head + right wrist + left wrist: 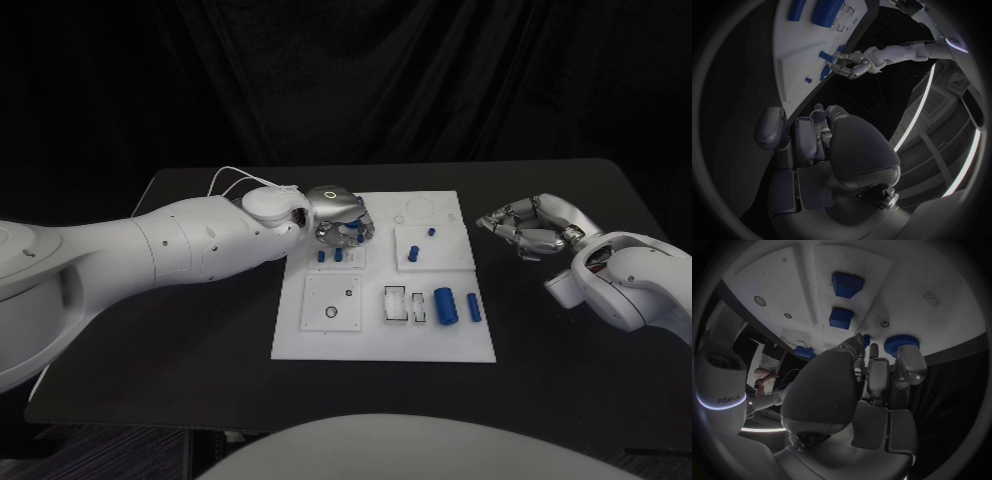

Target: Assemble the parts on the task board

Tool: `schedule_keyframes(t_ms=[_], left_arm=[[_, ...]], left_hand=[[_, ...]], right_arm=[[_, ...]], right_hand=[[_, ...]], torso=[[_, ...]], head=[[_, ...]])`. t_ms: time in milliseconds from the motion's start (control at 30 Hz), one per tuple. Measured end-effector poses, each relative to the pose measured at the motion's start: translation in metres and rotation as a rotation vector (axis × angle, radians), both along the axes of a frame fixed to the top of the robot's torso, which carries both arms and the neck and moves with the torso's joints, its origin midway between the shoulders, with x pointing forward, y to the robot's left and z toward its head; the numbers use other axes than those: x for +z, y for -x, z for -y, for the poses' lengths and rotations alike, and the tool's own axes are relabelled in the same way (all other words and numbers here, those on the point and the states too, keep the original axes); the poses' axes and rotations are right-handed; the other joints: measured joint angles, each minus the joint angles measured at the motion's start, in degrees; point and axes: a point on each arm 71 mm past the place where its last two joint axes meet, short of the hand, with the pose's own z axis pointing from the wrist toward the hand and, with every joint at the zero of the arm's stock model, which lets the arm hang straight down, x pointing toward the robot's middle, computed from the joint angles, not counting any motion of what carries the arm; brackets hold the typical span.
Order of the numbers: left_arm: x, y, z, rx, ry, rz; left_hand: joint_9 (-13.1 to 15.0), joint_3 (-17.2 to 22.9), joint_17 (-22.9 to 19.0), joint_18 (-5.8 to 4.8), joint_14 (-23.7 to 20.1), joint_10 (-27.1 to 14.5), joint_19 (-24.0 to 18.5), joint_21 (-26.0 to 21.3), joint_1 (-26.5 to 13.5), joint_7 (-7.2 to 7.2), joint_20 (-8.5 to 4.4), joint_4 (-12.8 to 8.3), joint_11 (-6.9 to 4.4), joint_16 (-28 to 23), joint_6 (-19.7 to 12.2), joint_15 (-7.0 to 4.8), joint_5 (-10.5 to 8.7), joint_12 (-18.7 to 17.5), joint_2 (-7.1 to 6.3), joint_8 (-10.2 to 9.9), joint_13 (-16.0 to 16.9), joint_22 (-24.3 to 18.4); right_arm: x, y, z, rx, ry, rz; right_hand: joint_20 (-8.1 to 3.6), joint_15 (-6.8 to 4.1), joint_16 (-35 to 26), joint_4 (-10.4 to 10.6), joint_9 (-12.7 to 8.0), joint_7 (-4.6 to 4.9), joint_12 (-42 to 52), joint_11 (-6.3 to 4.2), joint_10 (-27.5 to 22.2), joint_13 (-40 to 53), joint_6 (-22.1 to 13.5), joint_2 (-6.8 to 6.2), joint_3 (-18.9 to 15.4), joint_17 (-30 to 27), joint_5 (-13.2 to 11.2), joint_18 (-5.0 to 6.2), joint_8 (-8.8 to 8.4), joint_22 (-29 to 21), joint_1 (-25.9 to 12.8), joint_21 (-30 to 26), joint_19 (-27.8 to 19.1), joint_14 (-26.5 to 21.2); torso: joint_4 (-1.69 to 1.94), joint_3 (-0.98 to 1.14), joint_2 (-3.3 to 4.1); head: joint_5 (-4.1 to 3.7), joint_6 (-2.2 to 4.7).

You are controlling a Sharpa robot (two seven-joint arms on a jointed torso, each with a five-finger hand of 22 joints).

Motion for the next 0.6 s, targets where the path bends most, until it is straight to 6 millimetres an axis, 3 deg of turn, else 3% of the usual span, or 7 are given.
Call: schedule_keyframes(t_ms=[300,600], left_arm=[[-0.0054,-0.0016,-0.0013,0.016,-0.007,-0.007],[-0.0065,-0.002,-0.0033,0.024,-0.001,0.002]], left_hand=[[0.0,0.12,-0.42,0.0,-0.2,1.06,0.0,-0.61,-0.01,0.69,0.0,-0.43,-0.21,-0.22,1.94,-0.19,0.22,0.73,0.05,0.57,0.78,0.0],[-0.16,0.94,-0.73,0.01,-0.51,3.07,-0.03,-0.61,0.79,1.21,-0.23,-1.25,-1.07,-0.45,3.69,-0.5,0.5,2.06,1.23,0.91,1.9,-0.01]], right_arm=[[-0.0001,-0.0002,-0.0006,0.002,0.0,-0.001],[-0.0004,-0.0007,-0.0011,0.003,0.0,-0.002]], right_hand=[[0.0,0.0,0.0,0.0,0.0,0.0,0.0,0.0,0.0,0.0,0.0,0.0,0.0,0.0,0.0,0.0,0.0,-0.01,0.0,0.0,0.0,0.0],[0.0,0.0,0.0,0.0,0.0,0.0,0.0,0.0,0.0,0.0,0.0,0.0,0.0,-0.01,0.0,0.0,0.0,-0.01,0.0,0.0,0.0,0.0]], torso=[[-0.03,-0.01,0.0],[-0.03,0.02,0.0]], head=[[0.04,0.0],[-0.17,0.0]])
